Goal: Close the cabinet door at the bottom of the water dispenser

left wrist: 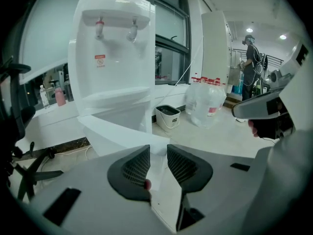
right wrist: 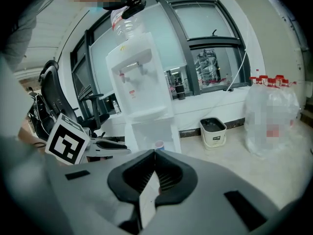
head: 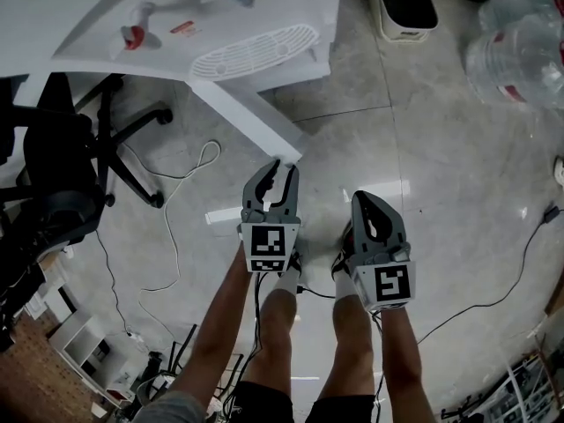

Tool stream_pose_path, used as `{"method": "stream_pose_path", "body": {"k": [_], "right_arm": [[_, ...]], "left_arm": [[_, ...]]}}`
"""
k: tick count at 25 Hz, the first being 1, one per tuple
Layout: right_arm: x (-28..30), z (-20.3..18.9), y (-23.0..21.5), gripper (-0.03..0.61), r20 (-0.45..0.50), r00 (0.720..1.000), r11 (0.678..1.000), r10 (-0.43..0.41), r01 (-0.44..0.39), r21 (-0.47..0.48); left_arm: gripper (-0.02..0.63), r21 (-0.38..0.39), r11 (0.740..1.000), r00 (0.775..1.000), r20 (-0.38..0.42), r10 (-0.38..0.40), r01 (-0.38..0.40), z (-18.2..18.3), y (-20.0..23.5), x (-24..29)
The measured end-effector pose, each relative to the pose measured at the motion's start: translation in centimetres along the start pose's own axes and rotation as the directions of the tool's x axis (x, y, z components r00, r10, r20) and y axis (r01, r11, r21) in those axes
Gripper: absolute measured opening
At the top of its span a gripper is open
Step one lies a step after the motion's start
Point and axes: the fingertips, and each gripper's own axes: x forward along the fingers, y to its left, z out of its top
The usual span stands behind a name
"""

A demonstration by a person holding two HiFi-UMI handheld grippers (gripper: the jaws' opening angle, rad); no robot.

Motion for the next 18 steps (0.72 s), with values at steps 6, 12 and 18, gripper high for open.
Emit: {"method": "stream_pose_path", "body": {"k": [6,12,18], "right_arm": [[0.3,0.2,-1.2,0.018,0.017,1.0,1.0,-0.013,0.013,0.007],[1.1,1.2,-1.9,0.018,0.04,0.999,1.0,-0.014,0.013,0.002],[2.0,1.7,-2.8,0.018,0.064,0.998,1.0,-0.027,0.026,0.007]], "left_arm": [[0.124,0.011,1.0,1.0,0.013,-0.009,0.009,0.9,-0.5,1.0],[0.124,0.029,0.999,0.999,0.028,-0.022,0.021,1.7,-1.0,2.0],[0.124,0.055,0.998,0.998,0.055,-0.033,0.03,2.8,-1.4,3.2]]}}
